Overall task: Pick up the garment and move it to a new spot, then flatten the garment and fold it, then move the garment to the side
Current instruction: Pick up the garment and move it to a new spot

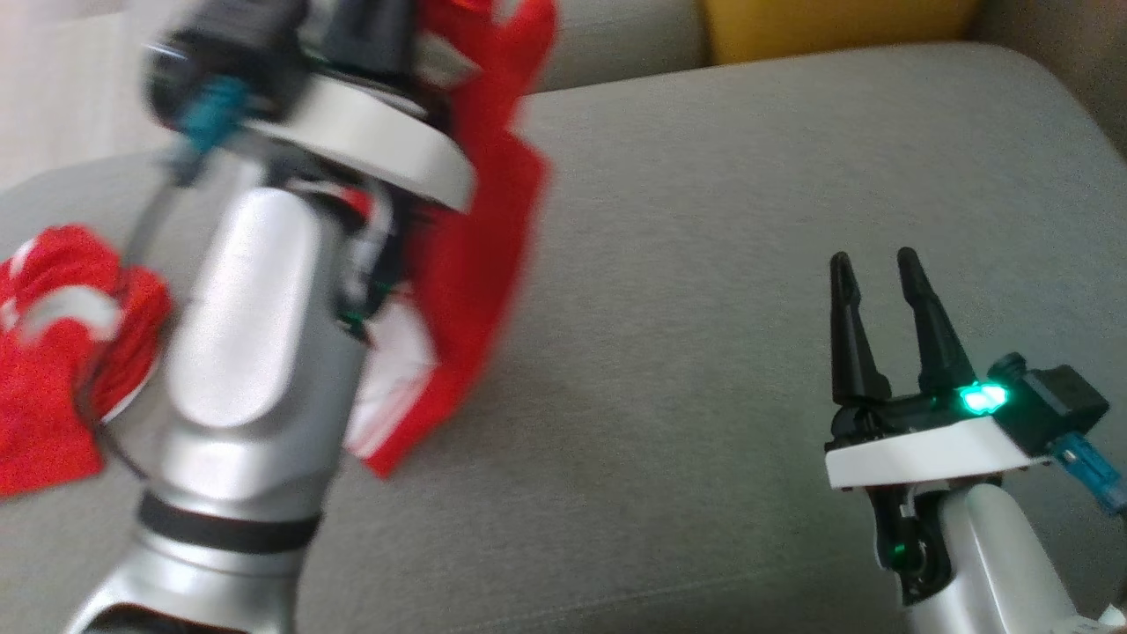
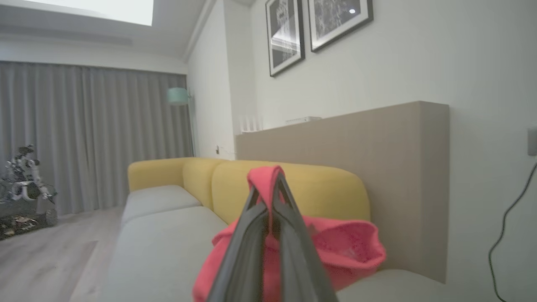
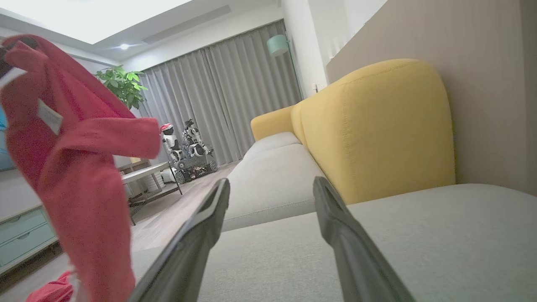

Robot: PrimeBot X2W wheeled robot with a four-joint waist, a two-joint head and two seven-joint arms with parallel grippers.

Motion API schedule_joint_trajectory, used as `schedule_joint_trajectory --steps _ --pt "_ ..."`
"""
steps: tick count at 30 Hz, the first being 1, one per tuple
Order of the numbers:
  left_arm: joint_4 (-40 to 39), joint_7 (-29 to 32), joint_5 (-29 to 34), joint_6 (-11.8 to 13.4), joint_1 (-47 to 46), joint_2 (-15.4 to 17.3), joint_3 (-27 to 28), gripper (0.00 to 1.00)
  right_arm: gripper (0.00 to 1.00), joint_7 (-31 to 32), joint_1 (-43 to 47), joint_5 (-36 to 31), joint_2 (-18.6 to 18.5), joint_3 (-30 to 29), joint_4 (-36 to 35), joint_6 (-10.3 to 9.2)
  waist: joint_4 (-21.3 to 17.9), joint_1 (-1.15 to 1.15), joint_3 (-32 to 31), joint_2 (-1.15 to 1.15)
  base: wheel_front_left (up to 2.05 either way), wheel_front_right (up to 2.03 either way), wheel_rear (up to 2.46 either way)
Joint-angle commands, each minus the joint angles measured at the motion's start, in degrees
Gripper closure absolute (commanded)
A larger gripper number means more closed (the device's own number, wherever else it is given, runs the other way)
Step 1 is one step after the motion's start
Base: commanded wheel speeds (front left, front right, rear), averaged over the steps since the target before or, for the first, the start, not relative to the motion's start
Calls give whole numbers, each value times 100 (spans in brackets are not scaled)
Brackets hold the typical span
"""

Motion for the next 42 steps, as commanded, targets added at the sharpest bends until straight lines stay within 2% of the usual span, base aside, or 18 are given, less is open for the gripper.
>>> schedule_joint_trajectory --steps 1,3,9,12,13,14,17,20,25,28,36,39,42 --pt "-2 2 -104 86 -254 61 -113 100 0 -90 -251 39 -27 98 -198 -4 -409 0 77 0 0 0 0" --pt "160 -95 -395 227 -196 43 -516 100 0 -107 -308 59 -27 95 -220 -4 -652 0 156 0 0 0 0" --pt "474 -673 -1579 931 -487 38 -2056 100 0 -165 -479 163 -27 -10 -262 -4 -1329 0 395 0 0 0 0" --pt "544 -780 -1931 1058 -653 37 -2563 100 0 -182 -513 200 -27 -69 -256 -4 -1490 0 472 0 0 0 0" --pt "600 -813 -2092 1131 -722 37 -2782 65 0 -189 -527 216 -27 -87 -253 -4 -1547 0 505 0 0 0 0" --pt "684 -835 -2226 1196 -790 37 -2993 0 0 -196 -536 231 -27 -96 -247 -4 -1587 0 529 0 0 0 0" --pt "879 -886 -2536 1368 -980 37 -3385 0 0 -211 -539 242 -27 -143 -231 -4 -1589 0 589 0 0 0 0" --pt "1152 -910 -2654 1493 -1105 36 -3469 0 0 -219 -519 239 -27 -240 -223 -4 -1399 0 607 0 0 0 0" --pt "1426 -915 -2398 1463 -1031 61 -3013 0 0 -225 -486 123 -27 -231 -245 -4 -859 0 510 0 0 0 0" --pt "1395 -915 -2175 1369 -714 276 -2594 0 0 -224 -422 -37 -27 -169 -247 -4 -466 0 382 0 0 0 0" --pt "414 -916 -1407 1214 1063 1159 -1687 0 0 -17 -4 -503 -27 -77 -274 -4 468 0 7 0 0 0 0" --pt "-145 -916 -1264 1294 1924 1285 -1218 0 0 22 199 -587 -27 -58 -299 -4 633 0 -85 0 0 0 0" --pt "-722 -916 -1029 1396 2984 1203 -673 0 0 31 474 -597 -27 -103 -260 -4 775 0 -210 0 0 0 0"
